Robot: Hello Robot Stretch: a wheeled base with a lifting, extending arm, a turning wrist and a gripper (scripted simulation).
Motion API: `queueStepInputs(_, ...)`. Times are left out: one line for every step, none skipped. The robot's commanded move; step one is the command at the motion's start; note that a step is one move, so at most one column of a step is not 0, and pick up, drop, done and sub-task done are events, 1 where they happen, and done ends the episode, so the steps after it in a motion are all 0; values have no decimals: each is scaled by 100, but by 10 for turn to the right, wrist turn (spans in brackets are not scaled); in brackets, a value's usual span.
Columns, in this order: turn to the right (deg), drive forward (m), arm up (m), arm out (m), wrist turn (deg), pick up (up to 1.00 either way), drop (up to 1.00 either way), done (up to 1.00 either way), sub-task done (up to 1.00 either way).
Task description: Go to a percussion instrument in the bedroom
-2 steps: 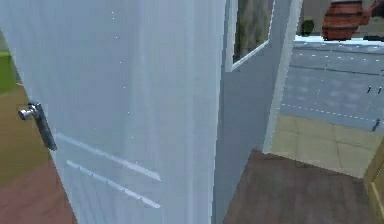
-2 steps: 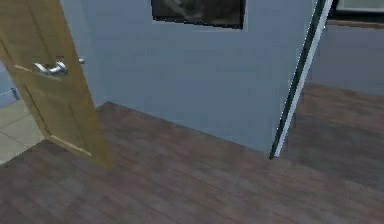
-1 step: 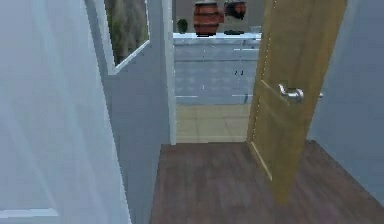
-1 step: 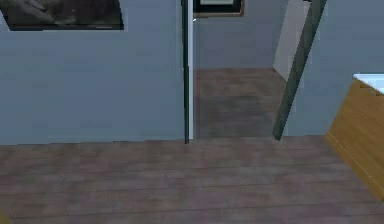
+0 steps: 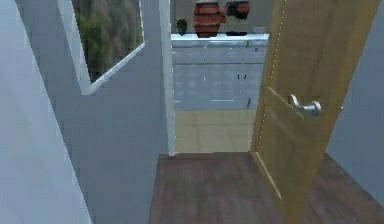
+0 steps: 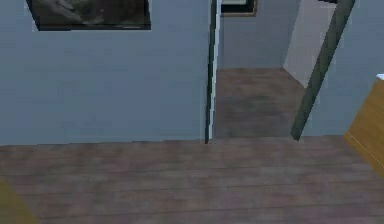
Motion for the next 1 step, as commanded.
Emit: queueStepInputs(330, 0, 0, 0, 0, 0, 0, 0, 0)
